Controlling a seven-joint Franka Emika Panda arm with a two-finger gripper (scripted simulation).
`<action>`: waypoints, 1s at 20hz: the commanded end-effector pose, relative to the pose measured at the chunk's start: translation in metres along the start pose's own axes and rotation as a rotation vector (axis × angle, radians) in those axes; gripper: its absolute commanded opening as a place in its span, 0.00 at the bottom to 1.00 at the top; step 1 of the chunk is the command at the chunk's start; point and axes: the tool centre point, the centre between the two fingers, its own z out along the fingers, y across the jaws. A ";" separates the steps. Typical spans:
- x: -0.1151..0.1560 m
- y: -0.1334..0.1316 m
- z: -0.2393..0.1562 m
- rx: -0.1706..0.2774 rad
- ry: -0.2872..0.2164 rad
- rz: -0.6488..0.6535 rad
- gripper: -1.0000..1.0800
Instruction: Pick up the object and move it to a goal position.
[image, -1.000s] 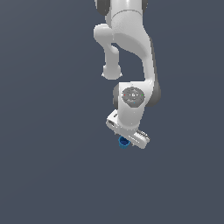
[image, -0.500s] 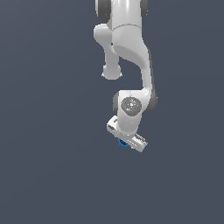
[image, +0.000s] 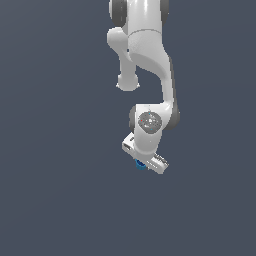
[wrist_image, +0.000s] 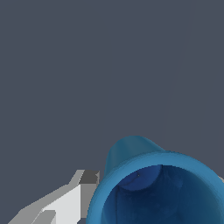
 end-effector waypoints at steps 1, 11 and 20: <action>0.000 0.000 0.000 0.000 0.000 0.000 0.00; -0.009 0.000 -0.002 0.000 0.000 0.000 0.00; -0.049 0.000 -0.011 0.000 0.000 0.000 0.00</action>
